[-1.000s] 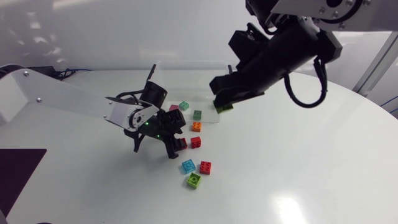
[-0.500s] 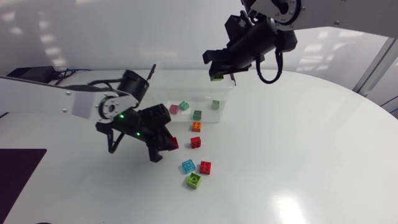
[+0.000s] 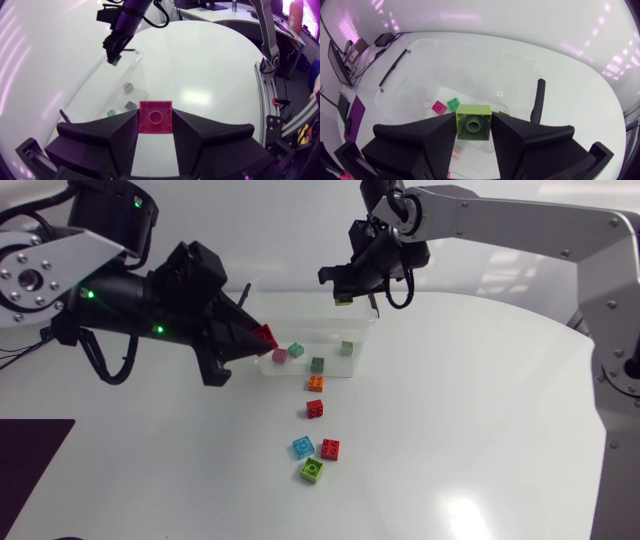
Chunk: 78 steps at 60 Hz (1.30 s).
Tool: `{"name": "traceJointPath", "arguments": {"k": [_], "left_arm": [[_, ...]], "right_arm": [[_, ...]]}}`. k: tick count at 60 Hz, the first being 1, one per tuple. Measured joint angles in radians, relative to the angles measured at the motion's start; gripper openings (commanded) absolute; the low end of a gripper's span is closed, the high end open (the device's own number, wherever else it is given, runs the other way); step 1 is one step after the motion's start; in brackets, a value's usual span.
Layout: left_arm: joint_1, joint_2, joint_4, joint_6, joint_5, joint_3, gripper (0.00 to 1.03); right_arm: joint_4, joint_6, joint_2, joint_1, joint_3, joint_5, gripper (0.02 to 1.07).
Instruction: Place the duplo bricks in the container
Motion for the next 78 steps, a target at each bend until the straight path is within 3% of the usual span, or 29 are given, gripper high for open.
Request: {"name": "traceJointPath", "arguments": {"k": [2, 13, 22, 33, 47, 51, 57, 61, 71, 78], "left_arm": [[0.002, 0.010, 0.009, -0.014, 0.000, 0.023, 0.26], [0.035, 0.146, 0.127, -0.116, -0.035, 0.193, 0.27], [0.067, 0.316, 0.239, -0.203, -0.126, 0.356, 0.27], [0.071, 0.546, 0.289, -0.274, -0.210, 0.558, 0.28], [0.097, 0.803, 0.280, -0.311, -0.299, 0.798, 0.29], [0.100, 0.846, 0.269, -0.319, -0.314, 0.848, 0.40], [0.102, 0.905, 0.242, -0.326, -0.321, 0.926, 0.69], [0.102, 0.919, 0.233, -0.327, -0.324, 0.943, 0.82], [0.101, 0.912, 0.198, -0.326, -0.324, 0.939, 0.87], [0.101, 0.817, 0.187, -0.325, -0.309, 0.817, 0.87]], "right_arm": [[-0.015, -0.001, 0.015, 0.001, 0.020, 0.015, 1.02], [-0.059, -0.021, -0.004, 0.001, -0.002, 0.039, 1.02], [-0.053, -0.081, -0.222, 0.029, -0.257, 0.034, 1.02], [-0.029, -0.134, -0.504, 0.126, -0.577, 0.030, 1.02], [0.034, -0.221, -0.575, 0.190, -0.916, -0.021, 1.02], [0.059, -0.252, -0.562, 0.190, -0.956, -0.039, 1.02], [0.119, -0.296, -0.516, 0.197, -0.978, -0.042, 1.02], [0.146, -0.325, -0.467, 0.208, -0.978, -0.042, 1.02], [0.179, -0.392, -0.349, 0.238, -0.974, -0.041, 1.02], [0.192, -0.422, -0.286, 0.245, -0.961, -0.042, 1.00]]}}
